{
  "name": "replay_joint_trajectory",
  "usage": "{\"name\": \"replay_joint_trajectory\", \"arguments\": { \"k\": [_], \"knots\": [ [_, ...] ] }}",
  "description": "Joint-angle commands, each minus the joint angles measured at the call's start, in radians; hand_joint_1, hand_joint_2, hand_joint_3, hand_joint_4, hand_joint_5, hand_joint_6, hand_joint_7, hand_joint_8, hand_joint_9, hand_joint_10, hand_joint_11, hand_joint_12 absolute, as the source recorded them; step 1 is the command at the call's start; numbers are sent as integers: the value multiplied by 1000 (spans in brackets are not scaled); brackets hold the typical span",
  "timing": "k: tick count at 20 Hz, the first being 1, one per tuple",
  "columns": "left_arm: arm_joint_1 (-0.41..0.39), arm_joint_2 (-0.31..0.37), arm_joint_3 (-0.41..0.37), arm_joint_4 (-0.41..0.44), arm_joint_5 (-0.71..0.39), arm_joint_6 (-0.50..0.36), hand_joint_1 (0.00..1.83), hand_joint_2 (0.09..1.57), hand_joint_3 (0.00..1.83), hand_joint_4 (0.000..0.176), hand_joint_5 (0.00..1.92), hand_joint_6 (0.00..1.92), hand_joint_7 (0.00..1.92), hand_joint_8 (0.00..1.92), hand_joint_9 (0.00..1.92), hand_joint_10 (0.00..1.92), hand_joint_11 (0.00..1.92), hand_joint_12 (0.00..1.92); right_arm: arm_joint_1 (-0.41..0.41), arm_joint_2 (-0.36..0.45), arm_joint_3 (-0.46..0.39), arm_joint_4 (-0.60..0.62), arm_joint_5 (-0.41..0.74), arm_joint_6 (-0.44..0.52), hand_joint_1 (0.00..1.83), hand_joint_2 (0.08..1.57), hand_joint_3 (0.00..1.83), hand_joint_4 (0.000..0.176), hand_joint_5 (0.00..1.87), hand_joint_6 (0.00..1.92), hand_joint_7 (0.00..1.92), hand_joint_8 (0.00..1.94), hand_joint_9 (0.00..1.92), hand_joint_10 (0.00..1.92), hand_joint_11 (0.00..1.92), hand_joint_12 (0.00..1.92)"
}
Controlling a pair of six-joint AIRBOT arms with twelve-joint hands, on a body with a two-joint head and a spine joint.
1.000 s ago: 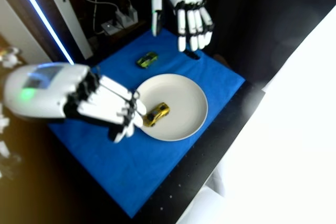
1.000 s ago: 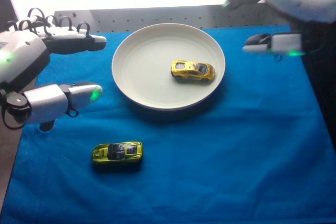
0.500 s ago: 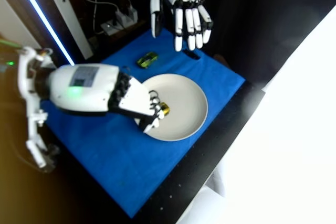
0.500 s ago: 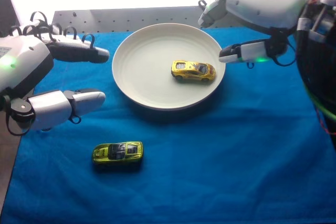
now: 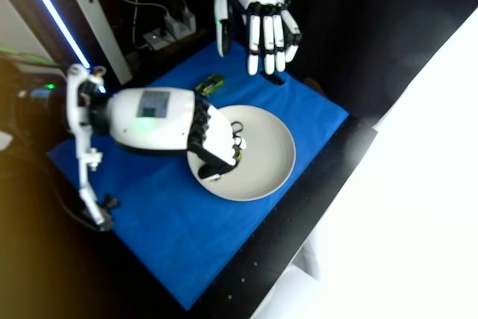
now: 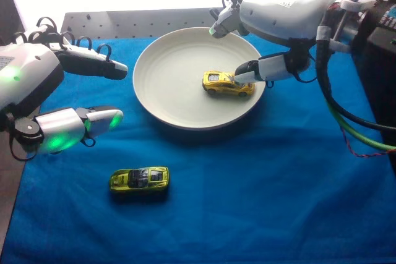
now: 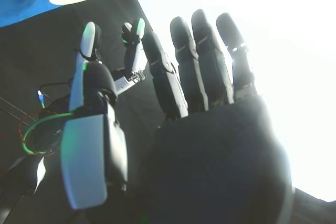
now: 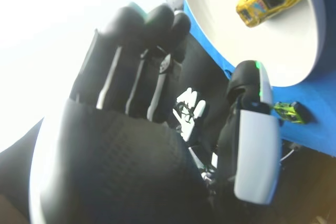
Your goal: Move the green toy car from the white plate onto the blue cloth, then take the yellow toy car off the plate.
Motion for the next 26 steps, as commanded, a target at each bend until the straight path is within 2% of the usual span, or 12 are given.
{"name": "replay_joint_trajectory", "arguments": {
  "k": [1, 3, 4, 7, 12, 13, 14, 15, 17, 19, 23, 26],
  "knots": [
    [-3, -1, 1, 15, -124, 0, 696, 1133, 0, 101, 790, 33, 645, 22, 531, 46, 0, 1205, 18, -5, 7, 4, 101, -1, 928, 999, 0, 0, 810, 4, 676, 637, 545, 1124, 455, 1739],
    [-3, -1, 0, 13, -126, 0, 701, 1141, 0, 85, 782, 25, 638, 15, 523, 40, 0, 1179, 18, -23, 23, 4, 88, -1, 919, 1004, 1, 0, 805, 1, 722, 365, 539, 872, 300, 1617],
    [-2, -1, 0, 13, -127, 0, 717, 1133, 0, 99, 795, 27, 635, 11, 518, 34, 0, 1156, 18, -33, 33, 4, 79, -1, 917, 999, 0, 0, 773, 0, 746, 248, 551, 817, 280, 1609],
    [-2, -1, -2, 12, -131, 0, 700, 1142, 1, 103, 787, 18, 616, 1, 493, 17, 0, 1099, 18, -51, 49, 5, 63, -1, 910, 1006, 1, 0, 760, 0, 829, 92, 654, 702, 367, 1537],
    [-1, -1, -4, 11, -135, -1, 705, 1138, 0, 138, 792, 15, 594, 0, 473, 4, 0, 1036, 18, -58, 59, 5, 47, -1, 920, 1013, 2, 0, 793, 2, 869, 53, 606, 848, 383, 1589],
    [-1, -1, -4, 11, -135, -1, 709, 1140, 0, 124, 794, 15, 594, 0, 473, 4, 0, 1029, 18, -60, 62, 5, 44, -1, 922, 1016, 1, 0, 788, 0, 874, 52, 605, 906, 389, 1615],
    [-1, -1, -4, 11, -136, -1, 711, 1143, 1, 135, 789, 13, 594, 0, 473, 4, 0, 1030, 18, -63, 66, 5, 38, -1, 925, 1024, 3, 0, 775, 0, 860, 45, 595, 917, 391, 1621],
    [-1, -1, -4, 11, -136, -1, 726, 1147, 1, 125, 785, 10, 601, 3, 484, 8, 0, 1063, 18, -65, 69, 5, 35, -1, 923, 1028, 1, 0, 770, 0, 842, 34, 565, 940, 379, 1624],
    [-1, -1, -4, 10, -137, -1, 730, 1142, 0, 153, 794, 12, 604, 3, 493, 10, 0, 1080, 18, -72, 76, 5, 28, -1, 914, 1023, 0, 0, 769, 0, 836, 26, 566, 881, 371, 1585],
    [-1, -1, -5, 10, -137, -1, 728, 1142, 0, 138, 790, 9, 609, 4, 505, 13, 0, 1106, 18, -78, 83, 5, 17, -1, 909, 1029, 0, 0, 785, 4, 850, 33, 525, 997, 347, 1657],
    [-1, -2, -6, 10, -139, -3, 725, 1143, 0, 151, 764, 1, 602, 2, 498, 8, 0, 1074, 18, -87, 89, 5, 5, -2, 904, 1030, 0, 0, 739, 0, 816, 9, 560, 773, 305, 1558],
    [1, -2, -6, 10, -140, -4, 725, 1146, 1, 145, 771, 3, 591, 0, 474, 0, 0, 1010, 18, -90, 95, 5, -3, -2, 902, 1030, 0, 0, 730, 1, 861, 22, 585, 904, 379, 1625]
  ]
}}
